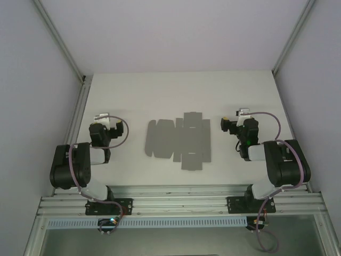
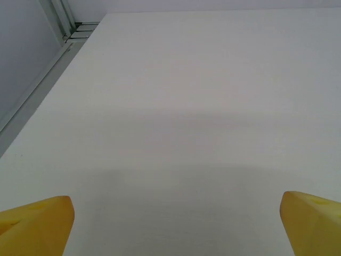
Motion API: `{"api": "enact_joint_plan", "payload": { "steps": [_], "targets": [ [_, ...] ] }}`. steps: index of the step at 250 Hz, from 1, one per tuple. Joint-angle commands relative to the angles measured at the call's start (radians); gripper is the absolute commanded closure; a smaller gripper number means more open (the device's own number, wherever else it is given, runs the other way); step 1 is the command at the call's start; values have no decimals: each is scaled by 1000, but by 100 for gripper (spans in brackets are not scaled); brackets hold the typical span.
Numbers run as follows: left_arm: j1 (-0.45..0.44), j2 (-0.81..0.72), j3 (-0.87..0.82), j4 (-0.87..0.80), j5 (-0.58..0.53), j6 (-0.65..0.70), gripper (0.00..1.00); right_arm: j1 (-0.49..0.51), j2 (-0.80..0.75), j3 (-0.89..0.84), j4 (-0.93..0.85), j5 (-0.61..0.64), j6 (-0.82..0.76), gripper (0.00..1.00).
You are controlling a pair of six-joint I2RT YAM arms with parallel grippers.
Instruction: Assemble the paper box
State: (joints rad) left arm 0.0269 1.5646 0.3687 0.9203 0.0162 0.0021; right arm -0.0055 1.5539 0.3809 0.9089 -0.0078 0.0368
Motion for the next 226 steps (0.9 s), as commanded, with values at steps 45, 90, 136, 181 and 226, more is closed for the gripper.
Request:
{"api": "enact_joint_plan", "payload": {
  "steps": [45,90,136,181,226],
  "targets": [
    [-2,-2,22,4,16,21,0,6,-8,23,-10,0,-7,0],
    [-1,-1,25,2,20,19,0,7,-9,26,-14,-1,-5,0],
    [1,0,24,1,26,17,0,4,-8,25,-16,-6,-4,0],
    [1,0,26,-2,27,18,0,4,-10,24,-10,-6,-5,0],
    [8,-62,54,-99,5,-1,0,9,-84,58,-132,-20,-20,0]
  ]
}}
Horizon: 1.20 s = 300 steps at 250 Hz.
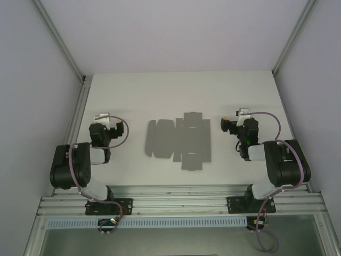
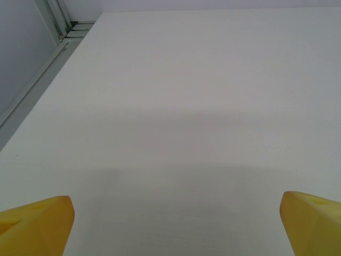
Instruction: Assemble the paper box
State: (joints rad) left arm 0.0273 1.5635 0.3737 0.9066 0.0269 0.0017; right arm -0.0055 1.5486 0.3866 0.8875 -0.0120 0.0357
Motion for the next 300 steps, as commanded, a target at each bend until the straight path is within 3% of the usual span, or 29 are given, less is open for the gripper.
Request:
{"api": "enact_joint_plan", "payload": {
  "steps": [1,37,69,113,125,147,154,165,186,216,300],
  "targets": [
    [9,-66,49,-90,-7,0,0,10,-84,54,-119,-16,-19,0],
    [-9,-260,106,-350,-10,-18,0,38,-260,128,-393,47,23,0],
    [-21,-348,192,-520,146,-173,0,74,-357,229,-646,44,148,0],
    [-108,-291,275,-672,303,-366,0,233,-368,344,-935,59,376,0],
    [-134,-252,291,-699,363,-396,0,262,-339,364,-993,22,472,7],
    [-171,-186,314,-740,436,-436,0,314,-260,380,-1004,-135,548,21],
    [-180,-168,323,-759,456,-440,0,336,-230,385,-995,-161,560,31],
    [-186,-145,338,-794,479,-440,0,371,-177,396,-989,-166,571,54],
    [-191,-95,374,-868,527,-397,0,420,-48,427,-986,-149,603,68],
    [-203,-9,421,-931,617,-375,0,420,109,477,-1000,-186,629,78],
    [-273,125,475,-955,726,-363,8,421,269,458,-965,-177,629,76]
  ]
}}
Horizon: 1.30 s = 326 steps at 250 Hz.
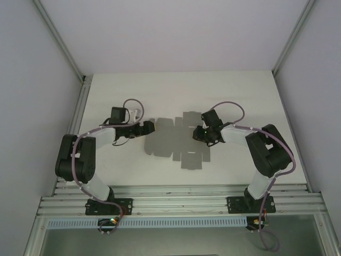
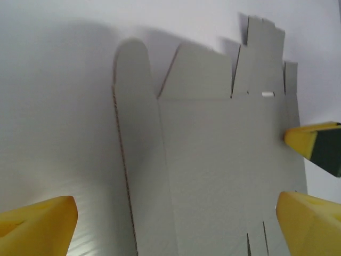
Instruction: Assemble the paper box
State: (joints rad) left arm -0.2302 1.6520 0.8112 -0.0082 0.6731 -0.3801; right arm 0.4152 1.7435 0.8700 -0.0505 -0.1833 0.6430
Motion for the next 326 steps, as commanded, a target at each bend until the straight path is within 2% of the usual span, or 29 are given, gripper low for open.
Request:
{"api": "enact_joint_plan", "payload": {
  "steps": [1,26,71,102,118,139,164,218,237,265,301,326],
  "targets": [
    [-17,37,39,-41,82,20,8,0,74,-26,-27,-6,22,76],
    [-35,58,50,-33,103,17,18,0,89,-38,-11,-1,22,77],
    [-49,96,35,110,173,-66,48,0,68,-78,80,-22,16,77],
    [-50,97,49,133,151,-103,80,-11,1,-58,61,-35,-44,73],
    [-50,66,45,139,136,-101,100,-24,-68,-34,17,-18,-80,60],
    [-48,3,32,139,128,-90,100,-45,-192,-32,7,-8,-117,52],
    [-48,-102,-17,208,161,-107,100,-89,-354,-71,11,-24,-124,29],
    [-45,-339,-60,318,271,-180,100,-223,-708,-184,20,-212,-199,8],
    [-46,-406,-67,368,296,-228,100,-241,-796,-203,-11,-220,-230,2],
    [-47,-491,-94,498,336,-329,100,-277,-868,-213,-16,-318,-264,2],
    [-50,-559,-99,576,364,-415,100,-293,-870,-212,32,-453,-233,6],
    [-52,-594,-111,624,379,-447,100,-294,-849,-211,93,-518,-222,21]
  ]
}}
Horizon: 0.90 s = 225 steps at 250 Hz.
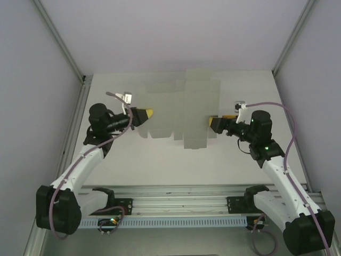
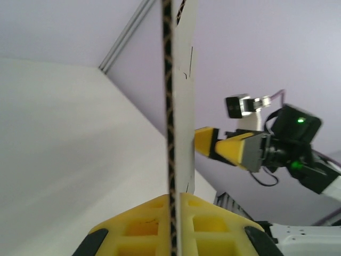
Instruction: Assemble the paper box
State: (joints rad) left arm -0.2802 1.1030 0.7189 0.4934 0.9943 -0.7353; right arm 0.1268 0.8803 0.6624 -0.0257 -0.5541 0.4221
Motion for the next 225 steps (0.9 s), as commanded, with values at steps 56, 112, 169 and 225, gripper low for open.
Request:
{"api": "enact_joint_plan", "payload": {
  "steps": [56,112,169,225],
  "targets": [
    [-5,-87,-34,58,13,-55,100,-5,31,17,180,-228,12,80],
    [-7,-145,2,-380,-257,186,100,-1,-9,59,18,-95,-88,100],
    [-9,-233,45,-760,-711,278,0,87,53,165,-292,-11,-429,100],
    [-16,-186,240,-1010,-990,319,0,296,277,377,-610,348,-934,100]
  ]
}}
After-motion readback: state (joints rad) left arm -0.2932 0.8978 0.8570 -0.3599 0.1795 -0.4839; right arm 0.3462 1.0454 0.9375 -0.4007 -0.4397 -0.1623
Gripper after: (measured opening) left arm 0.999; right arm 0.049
